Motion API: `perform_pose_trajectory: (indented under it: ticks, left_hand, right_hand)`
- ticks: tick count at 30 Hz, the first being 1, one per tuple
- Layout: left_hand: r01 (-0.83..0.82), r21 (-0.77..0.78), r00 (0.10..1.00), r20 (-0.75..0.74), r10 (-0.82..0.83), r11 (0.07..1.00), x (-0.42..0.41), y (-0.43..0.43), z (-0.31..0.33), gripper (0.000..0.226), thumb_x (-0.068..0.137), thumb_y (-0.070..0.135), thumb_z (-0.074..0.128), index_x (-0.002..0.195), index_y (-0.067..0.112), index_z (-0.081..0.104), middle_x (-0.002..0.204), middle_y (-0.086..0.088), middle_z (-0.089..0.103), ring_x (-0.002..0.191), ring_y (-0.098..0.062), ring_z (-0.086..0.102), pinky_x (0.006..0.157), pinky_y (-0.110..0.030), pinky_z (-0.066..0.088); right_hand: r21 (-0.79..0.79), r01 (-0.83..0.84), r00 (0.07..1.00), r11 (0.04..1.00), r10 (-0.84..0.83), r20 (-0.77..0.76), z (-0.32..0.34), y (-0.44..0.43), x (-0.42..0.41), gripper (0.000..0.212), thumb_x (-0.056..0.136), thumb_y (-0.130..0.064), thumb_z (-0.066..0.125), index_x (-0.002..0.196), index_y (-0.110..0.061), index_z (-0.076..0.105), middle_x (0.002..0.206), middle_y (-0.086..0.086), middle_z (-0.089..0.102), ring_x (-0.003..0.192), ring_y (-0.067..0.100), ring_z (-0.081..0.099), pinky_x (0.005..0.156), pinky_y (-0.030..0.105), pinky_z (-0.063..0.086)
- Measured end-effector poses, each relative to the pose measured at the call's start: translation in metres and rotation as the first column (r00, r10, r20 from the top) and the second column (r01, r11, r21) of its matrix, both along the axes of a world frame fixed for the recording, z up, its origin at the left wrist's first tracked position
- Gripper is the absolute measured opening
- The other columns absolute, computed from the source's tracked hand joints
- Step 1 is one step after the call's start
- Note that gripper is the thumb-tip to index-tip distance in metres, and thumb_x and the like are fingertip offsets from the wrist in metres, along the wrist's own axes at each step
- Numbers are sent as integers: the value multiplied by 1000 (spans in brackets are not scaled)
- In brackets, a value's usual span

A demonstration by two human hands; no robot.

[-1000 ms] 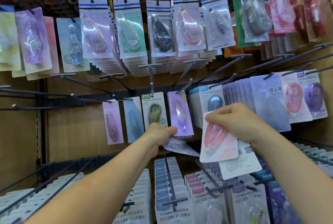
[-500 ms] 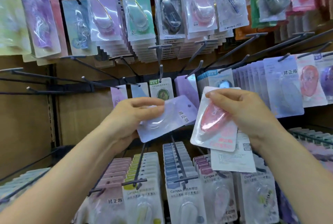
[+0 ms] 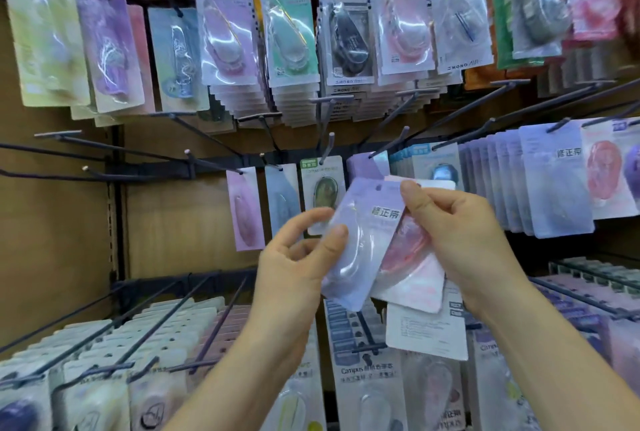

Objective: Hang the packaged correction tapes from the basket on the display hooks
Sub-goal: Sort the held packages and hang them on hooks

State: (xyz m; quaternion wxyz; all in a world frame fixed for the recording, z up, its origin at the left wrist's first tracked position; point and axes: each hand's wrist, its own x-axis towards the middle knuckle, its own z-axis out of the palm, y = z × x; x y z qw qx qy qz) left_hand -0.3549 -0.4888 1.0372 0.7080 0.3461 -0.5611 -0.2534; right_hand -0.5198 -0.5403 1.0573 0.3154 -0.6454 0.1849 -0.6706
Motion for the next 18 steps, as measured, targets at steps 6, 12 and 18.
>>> perform_pose_trajectory:
  ticks: [6, 12, 18]
  left_hand:
    - [-23, 91, 966, 257, -1, 996, 5, 4, 6, 35, 74, 34, 79, 101, 22, 60, 81, -7, 71, 65, -8, 62, 54, -16, 43]
    - [194, 54, 935, 294, -201, 980, 10, 10, 10, 57, 73, 23, 74, 122, 39, 50, 103, -7, 76, 96, -26, 73, 83, -40, 58]
    - [128, -58, 972, 203, -114, 990, 18, 12, 10, 31, 81, 22, 67, 112, 29, 66, 85, -4, 76, 80, -17, 71, 68, -25, 54]
  right_hand:
    - [1, -39, 997, 999, 39, -65, -5, -3, -3, 48, 90, -39, 69, 81, 9, 67, 76, 42, 56, 65, 27, 52, 66, 41, 44]
    - [-12, -53, 998, 998, 53, -36, -5, 4, 3, 30, 92, -26, 66, 79, -1, 75, 81, 20, 75, 72, 30, 69, 73, 50, 56]
    - [32, -117, 987, 993, 119, -109, -3, 14, 12, 33, 77, -37, 74, 85, -6, 78, 87, 20, 75, 83, 38, 72, 83, 55, 56]
